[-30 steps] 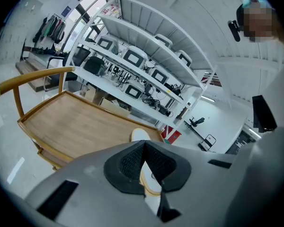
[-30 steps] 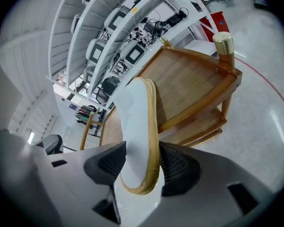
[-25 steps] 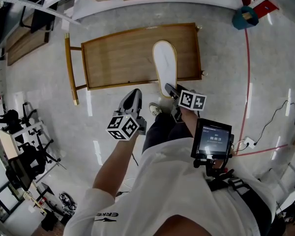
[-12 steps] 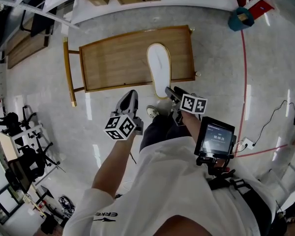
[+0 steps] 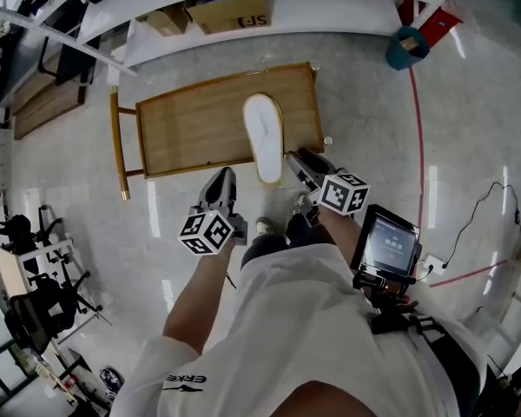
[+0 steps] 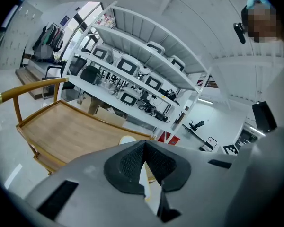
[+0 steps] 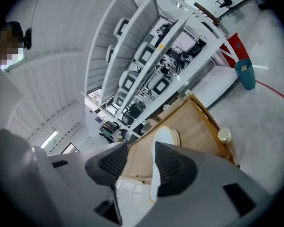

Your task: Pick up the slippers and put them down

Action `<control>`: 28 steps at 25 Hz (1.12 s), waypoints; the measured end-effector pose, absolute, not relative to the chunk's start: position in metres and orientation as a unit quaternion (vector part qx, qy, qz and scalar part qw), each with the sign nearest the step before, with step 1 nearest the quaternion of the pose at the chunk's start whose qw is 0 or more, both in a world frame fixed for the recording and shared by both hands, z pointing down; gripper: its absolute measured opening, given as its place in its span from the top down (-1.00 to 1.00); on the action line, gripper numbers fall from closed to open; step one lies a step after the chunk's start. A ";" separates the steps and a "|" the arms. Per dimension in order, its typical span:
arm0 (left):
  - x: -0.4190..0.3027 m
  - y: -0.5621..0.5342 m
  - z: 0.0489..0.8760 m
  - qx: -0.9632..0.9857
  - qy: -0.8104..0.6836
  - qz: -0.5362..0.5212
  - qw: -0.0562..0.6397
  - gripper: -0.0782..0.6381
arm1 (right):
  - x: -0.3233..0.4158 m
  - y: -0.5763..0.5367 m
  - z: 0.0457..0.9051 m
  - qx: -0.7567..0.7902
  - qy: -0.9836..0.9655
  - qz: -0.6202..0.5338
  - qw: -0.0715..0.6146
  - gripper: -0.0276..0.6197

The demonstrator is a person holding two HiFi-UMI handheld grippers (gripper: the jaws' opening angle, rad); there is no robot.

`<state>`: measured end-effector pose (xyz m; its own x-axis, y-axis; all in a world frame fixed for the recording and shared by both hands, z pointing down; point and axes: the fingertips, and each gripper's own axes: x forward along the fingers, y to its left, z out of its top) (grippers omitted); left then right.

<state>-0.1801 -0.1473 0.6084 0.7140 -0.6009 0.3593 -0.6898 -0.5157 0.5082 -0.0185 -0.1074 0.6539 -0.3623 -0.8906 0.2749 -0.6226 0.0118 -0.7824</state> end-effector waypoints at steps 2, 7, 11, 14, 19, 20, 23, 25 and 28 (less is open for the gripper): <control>-0.176 -0.148 0.598 0.876 -0.362 0.062 0.314 0.77 | -0.015 -0.109 0.628 -0.546 0.707 -0.417 0.170 0.56; -0.172 -0.136 0.566 0.897 -0.333 0.033 0.289 0.77 | -0.029 -0.092 0.577 -0.529 0.726 -0.383 0.214 0.90; -0.176 -0.114 0.544 0.908 -0.311 0.002 0.279 0.77 | -0.047 -0.065 0.543 -0.515 0.739 -0.362 0.240 0.90; -0.195 -0.096 0.526 0.915 -0.296 -0.023 0.274 0.77 | -0.072 -0.046 0.515 -0.517 0.753 -0.330 0.240 0.90; -0.219 -0.065 0.492 0.930 -0.264 -0.055 0.250 0.77 | -0.113 -0.012 0.470 -0.516 0.776 -0.276 0.234 0.90; -0.222 -0.059 0.485 0.933 -0.256 -0.061 0.245 0.77 | -0.119 -0.006 0.463 -0.519 0.778 -0.268 0.233 0.90; -0.231 -0.040 0.467 0.941 -0.231 -0.077 0.237 0.77 | -0.134 0.013 0.449 -0.533 0.772 -0.259 0.230 0.90; -0.239 -0.027 0.458 0.944 -0.218 -0.086 0.234 0.77 | -0.144 0.025 0.442 -0.549 0.765 -0.253 0.223 0.90; -0.250 -0.008 0.448 0.947 -0.202 -0.096 0.231 0.77 | -0.157 0.047 0.434 -0.565 0.761 -0.237 0.214 0.90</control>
